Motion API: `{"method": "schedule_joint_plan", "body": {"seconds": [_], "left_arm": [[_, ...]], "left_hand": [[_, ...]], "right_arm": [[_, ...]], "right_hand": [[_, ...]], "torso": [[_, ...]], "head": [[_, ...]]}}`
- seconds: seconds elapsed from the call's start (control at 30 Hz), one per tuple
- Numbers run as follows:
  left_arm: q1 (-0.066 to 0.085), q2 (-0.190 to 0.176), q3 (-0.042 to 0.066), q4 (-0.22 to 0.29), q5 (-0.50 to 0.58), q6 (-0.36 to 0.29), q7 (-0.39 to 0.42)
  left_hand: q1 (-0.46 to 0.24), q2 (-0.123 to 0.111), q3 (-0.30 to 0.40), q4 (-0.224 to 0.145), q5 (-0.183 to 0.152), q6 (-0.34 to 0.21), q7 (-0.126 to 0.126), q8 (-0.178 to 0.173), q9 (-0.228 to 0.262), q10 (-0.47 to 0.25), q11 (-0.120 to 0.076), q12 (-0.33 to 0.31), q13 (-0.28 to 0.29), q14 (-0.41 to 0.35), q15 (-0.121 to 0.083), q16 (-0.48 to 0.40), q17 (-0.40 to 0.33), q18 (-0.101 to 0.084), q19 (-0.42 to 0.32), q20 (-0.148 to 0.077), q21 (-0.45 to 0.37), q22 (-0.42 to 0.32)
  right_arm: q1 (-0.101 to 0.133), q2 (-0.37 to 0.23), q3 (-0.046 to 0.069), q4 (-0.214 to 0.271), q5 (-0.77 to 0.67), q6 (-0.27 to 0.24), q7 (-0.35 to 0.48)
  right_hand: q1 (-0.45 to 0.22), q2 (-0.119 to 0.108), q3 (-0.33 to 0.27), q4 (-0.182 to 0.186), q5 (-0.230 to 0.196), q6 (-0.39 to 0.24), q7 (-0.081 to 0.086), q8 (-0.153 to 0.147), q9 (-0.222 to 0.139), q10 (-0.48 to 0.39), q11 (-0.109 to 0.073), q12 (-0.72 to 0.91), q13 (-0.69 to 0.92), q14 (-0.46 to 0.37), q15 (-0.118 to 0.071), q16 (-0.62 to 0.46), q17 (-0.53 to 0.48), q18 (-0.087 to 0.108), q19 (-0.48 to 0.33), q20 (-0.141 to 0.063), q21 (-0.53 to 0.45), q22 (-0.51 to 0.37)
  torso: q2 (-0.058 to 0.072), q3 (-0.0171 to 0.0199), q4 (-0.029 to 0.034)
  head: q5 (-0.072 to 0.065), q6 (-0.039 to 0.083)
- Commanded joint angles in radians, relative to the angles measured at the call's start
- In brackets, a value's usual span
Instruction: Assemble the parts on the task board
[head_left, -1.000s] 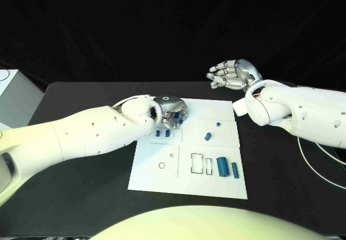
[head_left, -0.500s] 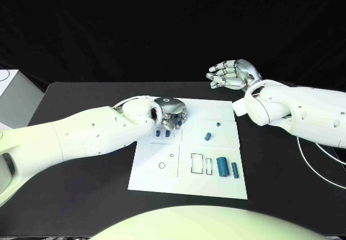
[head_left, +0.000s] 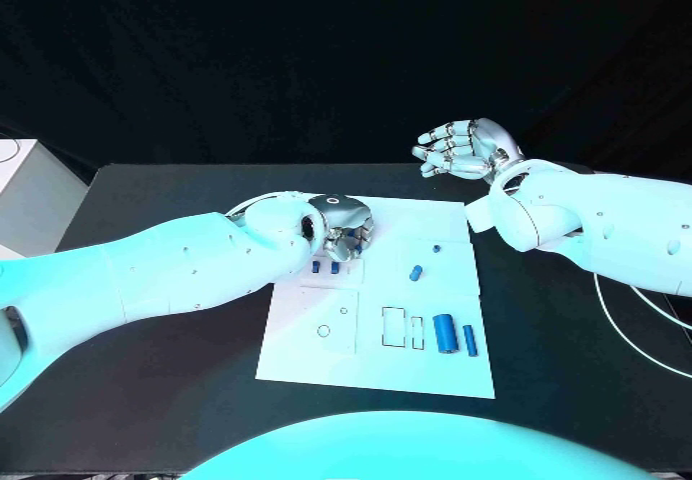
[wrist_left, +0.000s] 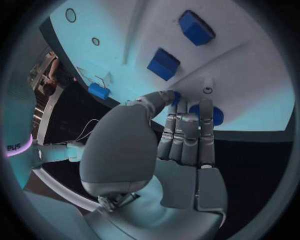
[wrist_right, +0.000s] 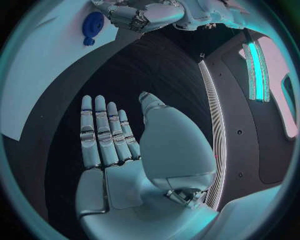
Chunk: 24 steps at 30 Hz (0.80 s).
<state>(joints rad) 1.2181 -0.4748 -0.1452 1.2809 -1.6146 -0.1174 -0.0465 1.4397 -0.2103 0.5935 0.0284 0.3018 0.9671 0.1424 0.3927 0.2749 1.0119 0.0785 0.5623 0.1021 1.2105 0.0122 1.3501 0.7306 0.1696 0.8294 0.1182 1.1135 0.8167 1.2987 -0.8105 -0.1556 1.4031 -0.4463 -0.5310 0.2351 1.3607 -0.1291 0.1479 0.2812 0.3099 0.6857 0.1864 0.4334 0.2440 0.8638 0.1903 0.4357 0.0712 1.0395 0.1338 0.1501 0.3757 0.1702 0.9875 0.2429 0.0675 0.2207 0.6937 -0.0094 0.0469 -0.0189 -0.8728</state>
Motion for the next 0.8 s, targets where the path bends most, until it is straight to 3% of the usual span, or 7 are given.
{"method": "schedule_joint_plan", "body": {"seconds": [0.03, 0.2, 0.3, 0.6, 0.8], "left_arm": [[-0.001, -0.007, 0.0, 0.006, 0.014, -0.03, 0.001], [-0.001, -0.024, 0.002, 0.022, 0.033, -0.045, 0.005], [-0.001, -0.039, 0.014, 0.038, 0.041, -0.045, 0.004], [0.0, -0.107, 0.068, 0.11, 0.099, -0.003, -0.002], [0.0, -0.149, 0.082, 0.139, 0.125, 0.027, -0.008]], "left_hand": [[0.005, 0.019, 0.001, -0.007, -0.003, 0.011, 0.0, -0.008, 0.001, 0.014, -0.001, -0.008, 0.001, 0.01, 0.0, 0.005, 0.007, 0.016, 0.008, -0.002, 0.007, 0.002], [0.004, 0.021, 0.002, -0.01, -0.003, 0.015, 0.0, -0.01, 0.002, 0.019, -0.001, -0.015, 0.0, 0.015, -0.001, 0.006, 0.009, 0.016, 0.01, -0.003, 0.01, 0.004], [0.004, 0.02, 0.003, -0.011, -0.003, 0.017, 0.0, -0.012, 0.002, 0.022, -0.001, -0.019, -0.001, 0.017, -0.001, 0.007, 0.01, 0.015, 0.011, -0.004, 0.012, 0.005], [-0.002, 0.017, 0.0, -0.012, -0.005, 0.018, 0.001, -0.018, 0.001, 0.025, 0.0, -0.028, -0.003, 0.021, 0.0, 0.009, 0.013, 0.015, 0.01, -0.004, 0.013, 0.006], [-0.004, 0.015, -0.001, -0.012, -0.006, 0.019, 0.001, -0.019, 0.001, 0.027, 0.0, -0.031, -0.003, 0.021, 0.001, 0.01, 0.012, 0.014, 0.01, -0.003, 0.013, 0.006]], "right_arm": [[0.0, 0.0, 0.0, 0.001, 0.0, 0.011, 0.008], [0.0, 0.0, 0.0, 0.001, -0.002, 0.009, 0.009], [0.0, 0.001, 0.0, 0.001, -0.004, 0.008, 0.009], [-0.001, 0.001, 0.0, 0.0, -0.006, 0.005, 0.011], [-0.003, 0.0, 0.0, -0.002, -0.006, 0.006, 0.011]], "right_hand": [[0.004, 0.002, 0.008, -0.001, 0.004, 0.003, 0.072, -0.006, -0.002, 0.002, 0.003, -0.004, -0.001, 0.002, 0.006, -0.004, -0.001, 0.013, 0.002, 0.004, 0.0, -0.001], [0.004, 0.002, 0.008, -0.001, 0.004, 0.003, 0.072, -0.006, -0.002, 0.002, 0.003, -0.004, -0.001, 0.002, 0.006, -0.004, -0.001, 0.013, 0.002, 0.004, 0.0, -0.001], [0.003, 0.001, 0.009, 0.0, 0.003, 0.005, 0.072, -0.006, -0.003, 0.004, 0.002, -0.005, -0.003, 0.005, 0.006, -0.006, -0.004, 0.013, 0.003, 0.004, 0.0, -0.005], [0.003, 0.001, 0.009, 0.0, 0.003, 0.005, 0.072, -0.006, -0.003, 0.004, 0.002, -0.005, -0.003, 0.005, 0.006, -0.006, -0.004, 0.013, 0.003, 0.004, 0.0, -0.005], [0.003, 0.001, 0.009, 0.0, 0.003, 0.005, 0.072, -0.006, -0.003, 0.004, 0.002, -0.005, -0.003, 0.005, 0.006, -0.006, -0.004, 0.013, 0.003, 0.004, 0.0, -0.005]], "torso": [[0.001, -0.0005, -0.0008], [0.001, -0.0008, -0.0012], [0.0, -0.0011, -0.001], [-0.001, -0.001, 0.0021], [-0.002, -0.0009, 0.0027]], "head": [[-0.001, 0.0], [-0.001, 0.0], [-0.001, 0.0], [0.0, 0.0], [0.003, 0.0]]}}
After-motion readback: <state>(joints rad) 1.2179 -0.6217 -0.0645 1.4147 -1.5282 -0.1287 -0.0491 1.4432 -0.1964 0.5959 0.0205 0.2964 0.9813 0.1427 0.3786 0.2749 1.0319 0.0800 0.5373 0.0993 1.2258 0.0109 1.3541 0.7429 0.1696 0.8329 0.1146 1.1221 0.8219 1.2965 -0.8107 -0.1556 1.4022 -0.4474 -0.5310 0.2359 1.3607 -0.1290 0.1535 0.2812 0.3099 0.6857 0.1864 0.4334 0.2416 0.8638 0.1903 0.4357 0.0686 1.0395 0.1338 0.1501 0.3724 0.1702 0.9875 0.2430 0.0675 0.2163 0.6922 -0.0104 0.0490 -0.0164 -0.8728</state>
